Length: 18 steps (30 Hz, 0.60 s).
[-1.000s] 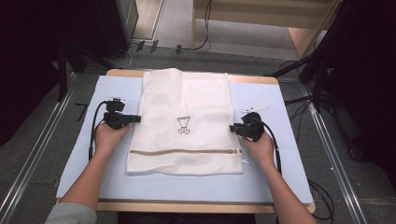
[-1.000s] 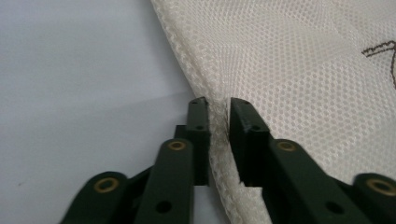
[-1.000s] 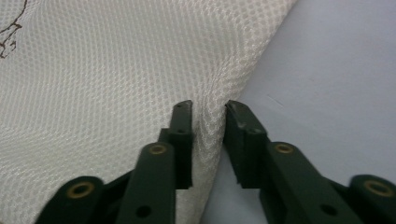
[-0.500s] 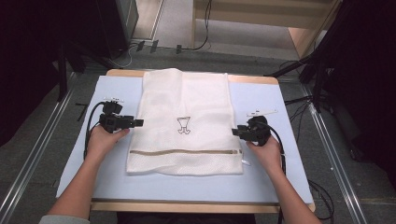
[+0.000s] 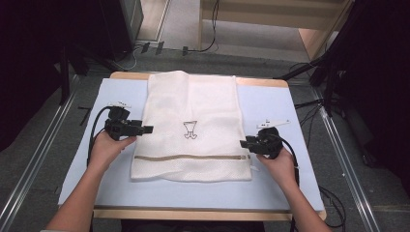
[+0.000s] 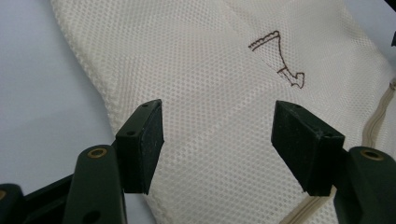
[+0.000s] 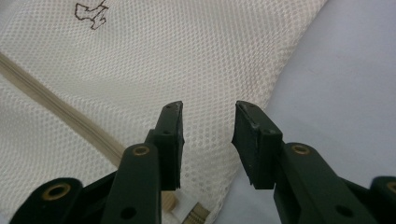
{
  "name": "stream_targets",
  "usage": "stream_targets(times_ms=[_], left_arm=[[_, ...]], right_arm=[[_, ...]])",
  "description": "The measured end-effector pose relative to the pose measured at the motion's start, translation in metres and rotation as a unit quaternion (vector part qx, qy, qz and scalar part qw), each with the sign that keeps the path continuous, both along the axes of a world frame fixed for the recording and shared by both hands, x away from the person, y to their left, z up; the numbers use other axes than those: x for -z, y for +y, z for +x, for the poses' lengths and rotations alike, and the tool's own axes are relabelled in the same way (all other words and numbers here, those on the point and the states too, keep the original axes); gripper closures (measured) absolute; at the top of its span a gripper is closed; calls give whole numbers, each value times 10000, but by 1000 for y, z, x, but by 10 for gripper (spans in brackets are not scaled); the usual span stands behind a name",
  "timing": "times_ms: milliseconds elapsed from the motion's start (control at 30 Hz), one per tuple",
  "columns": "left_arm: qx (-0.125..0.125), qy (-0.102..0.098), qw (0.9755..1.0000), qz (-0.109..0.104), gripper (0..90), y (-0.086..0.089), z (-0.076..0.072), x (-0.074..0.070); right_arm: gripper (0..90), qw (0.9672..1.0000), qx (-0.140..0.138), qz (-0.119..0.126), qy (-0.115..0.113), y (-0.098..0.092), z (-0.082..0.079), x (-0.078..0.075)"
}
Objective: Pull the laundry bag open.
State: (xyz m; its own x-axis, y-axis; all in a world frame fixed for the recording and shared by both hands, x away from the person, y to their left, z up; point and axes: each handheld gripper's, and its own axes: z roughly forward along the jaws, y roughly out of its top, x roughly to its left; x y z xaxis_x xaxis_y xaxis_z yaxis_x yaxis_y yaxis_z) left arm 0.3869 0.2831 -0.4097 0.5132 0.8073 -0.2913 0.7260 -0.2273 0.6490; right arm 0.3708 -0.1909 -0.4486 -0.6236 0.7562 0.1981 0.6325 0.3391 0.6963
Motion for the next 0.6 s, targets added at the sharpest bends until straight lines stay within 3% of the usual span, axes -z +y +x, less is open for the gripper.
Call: stream_targets(times_ms=[100, 367, 467, 600], left_arm=[[61, -20, 10000, -5, 341, -3, -2, -2], [325, -148, 9993, 85, 343, -24, -8, -7], [392, -164, 9991, 9, 343, -31, -8, -8], [507, -175, 9986, 26, 344, -38, -7, -9]], right_arm=[[677, 10000, -23, -19, -15, 0, -3, 0], [862, 9990, -164, -77, 397, -2, -11, 7], [895, 9987, -159, -244, 414, -1, -12, 10], [900, 9983, -103, -245, 510, -4, -12, 13]])
